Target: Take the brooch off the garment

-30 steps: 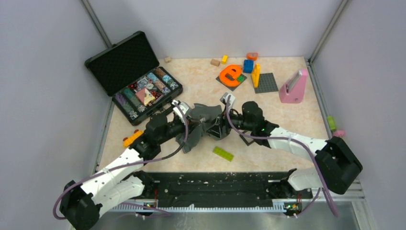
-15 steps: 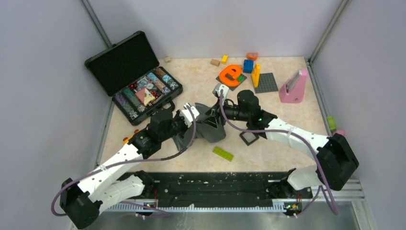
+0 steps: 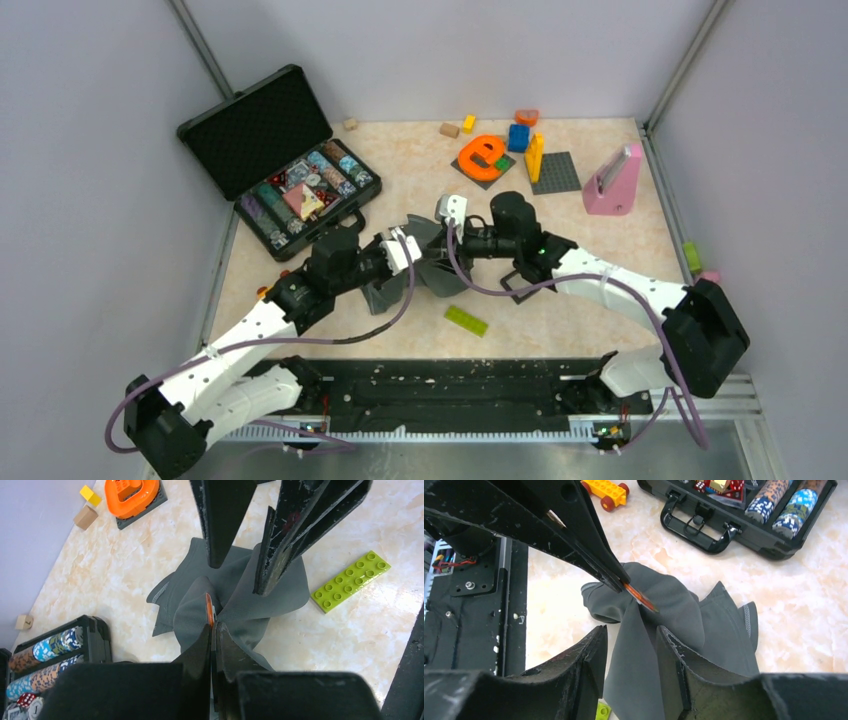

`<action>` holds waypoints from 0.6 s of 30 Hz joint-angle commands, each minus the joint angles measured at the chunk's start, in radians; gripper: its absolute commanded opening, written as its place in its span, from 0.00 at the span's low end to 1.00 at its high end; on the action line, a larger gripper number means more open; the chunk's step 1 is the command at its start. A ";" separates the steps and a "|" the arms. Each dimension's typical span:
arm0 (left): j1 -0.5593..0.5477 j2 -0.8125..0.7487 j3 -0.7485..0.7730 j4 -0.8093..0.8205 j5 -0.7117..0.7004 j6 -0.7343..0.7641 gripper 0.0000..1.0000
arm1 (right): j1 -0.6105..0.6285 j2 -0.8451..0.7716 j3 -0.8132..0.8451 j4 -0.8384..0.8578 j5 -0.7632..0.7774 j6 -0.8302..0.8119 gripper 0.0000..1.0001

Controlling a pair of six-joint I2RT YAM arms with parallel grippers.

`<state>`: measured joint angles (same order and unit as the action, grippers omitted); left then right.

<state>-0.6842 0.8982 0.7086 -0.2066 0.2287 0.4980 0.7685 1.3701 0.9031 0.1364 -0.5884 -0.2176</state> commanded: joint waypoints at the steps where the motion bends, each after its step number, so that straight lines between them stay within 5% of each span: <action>1: -0.005 -0.013 0.033 0.036 0.065 0.045 0.00 | 0.010 -0.007 0.043 0.013 -0.067 -0.127 0.42; 18: -0.007 -0.026 0.039 0.013 0.098 0.087 0.00 | 0.065 0.067 0.126 -0.075 -0.059 -0.303 0.26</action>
<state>-0.6857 0.8917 0.7086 -0.2337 0.2989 0.5617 0.8181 1.4300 0.9821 0.0544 -0.6292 -0.4755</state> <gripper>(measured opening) 0.008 0.262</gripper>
